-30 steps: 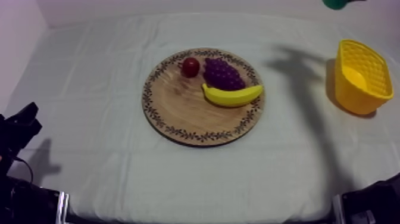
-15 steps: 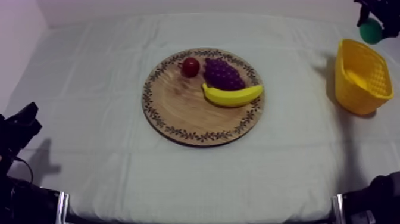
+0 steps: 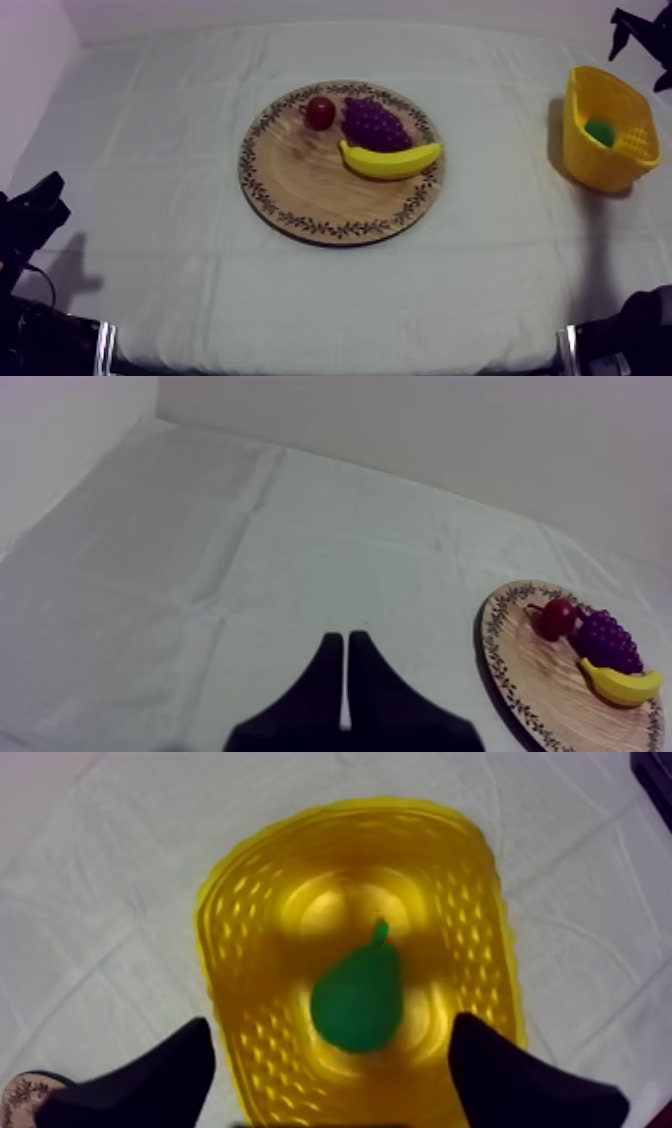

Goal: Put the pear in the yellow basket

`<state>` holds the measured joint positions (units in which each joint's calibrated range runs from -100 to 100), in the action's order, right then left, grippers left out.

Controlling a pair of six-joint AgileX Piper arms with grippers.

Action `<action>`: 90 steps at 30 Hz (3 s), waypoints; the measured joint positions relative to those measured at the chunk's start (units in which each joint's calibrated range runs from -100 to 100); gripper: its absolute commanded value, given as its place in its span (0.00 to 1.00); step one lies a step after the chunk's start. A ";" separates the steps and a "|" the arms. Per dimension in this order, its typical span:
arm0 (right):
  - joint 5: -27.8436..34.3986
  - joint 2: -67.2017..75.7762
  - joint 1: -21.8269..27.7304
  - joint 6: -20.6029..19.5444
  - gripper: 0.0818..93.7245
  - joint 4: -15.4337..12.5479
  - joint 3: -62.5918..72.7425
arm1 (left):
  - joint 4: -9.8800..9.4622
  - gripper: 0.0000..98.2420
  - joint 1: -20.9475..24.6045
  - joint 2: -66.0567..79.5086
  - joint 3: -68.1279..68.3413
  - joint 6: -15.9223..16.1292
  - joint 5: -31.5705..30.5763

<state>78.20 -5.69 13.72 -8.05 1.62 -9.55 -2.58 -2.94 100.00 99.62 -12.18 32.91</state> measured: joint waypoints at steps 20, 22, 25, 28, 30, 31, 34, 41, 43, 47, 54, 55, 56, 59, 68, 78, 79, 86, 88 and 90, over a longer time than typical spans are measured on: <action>6.05 8.72 -7.17 0.78 0.80 -1.62 5.27 | 0.00 0.00 0.00 0.00 0.00 0.00 0.00; 6.24 10.22 -8.58 0.74 0.78 -1.62 5.37 | 0.00 0.00 0.00 0.00 0.00 0.00 0.00; 6.31 12.84 -10.86 0.71 0.79 -1.62 5.12 | 0.00 0.00 0.00 0.00 0.00 0.00 0.00; 5.62 15.64 -12.47 1.40 0.80 -2.31 4.10 | 0.00 0.00 0.00 0.00 0.00 0.00 0.00; 4.45 17.38 -12.99 1.95 0.79 -3.05 3.30 | 0.00 0.00 0.00 0.00 0.00 0.00 0.00; 3.76 18.39 -13.13 2.34 0.78 -3.30 2.78 | 0.00 0.00 0.00 0.00 0.00 0.00 0.00; 1.92 21.47 -13.78 3.25 0.76 -3.47 0.74 | 0.00 0.00 0.00 0.00 0.00 0.00 0.00; -1.56 29.24 -15.34 3.54 0.70 -2.53 -5.76 | 0.00 0.00 0.00 0.00 0.00 0.00 0.00; -2.20 31.46 -15.47 3.27 0.67 -1.62 -7.98 | 0.00 0.00 0.00 0.00 0.00 0.00 0.00; -4.07 36.62 -16.12 3.00 0.59 -1.62 -12.90 | 0.00 0.00 0.00 0.00 0.00 0.00 0.00; -7.11 47.47 -15.79 2.16 0.44 -0.23 -23.50 | 0.00 0.00 0.00 0.00 0.00 0.00 0.00; -7.53 49.26 -15.50 2.16 0.41 -0.01 -25.18 | 0.00 0.00 0.00 0.00 0.00 0.00 0.00; -8.08 51.06 -15.15 2.16 0.39 0.20 -26.89 | 0.00 0.00 0.00 0.00 0.00 0.00 0.00; -10.31 56.53 -14.08 2.16 0.36 1.15 -31.94 | 0.00 0.00 0.00 0.00 0.00 0.00 0.00; -16.09 71.25 -13.84 2.61 0.17 2.60 -47.46 | 0.00 0.00 0.00 0.00 0.00 0.00 0.00; -26.23 83.94 -13.46 5.93 0.03 0.13 -60.76 | 0.00 0.00 0.00 0.00 0.00 0.00 0.00; -27.29 85.27 -13.50 6.53 0.02 -0.30 -62.31 | 0.00 0.00 0.00 0.00 0.00 0.00 0.00; -31.74 93.94 -14.29 8.88 0.00 -1.32 -72.97 | 0.00 0.00 0.00 0.00 0.00 0.00 0.00; -32.09 96.11 -14.29 9.45 0.00 -1.62 -75.46 | 0.00 0.00 0.00 0.00 0.00 0.00 0.00; -32.33 98.26 -14.21 9.98 0.00 -1.62 -77.77 | 0.00 0.00 0.00 0.00 0.00 0.00 0.00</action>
<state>45.86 92.57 -0.49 1.93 0.00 -87.33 -2.58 -2.94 100.00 99.62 -12.18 32.91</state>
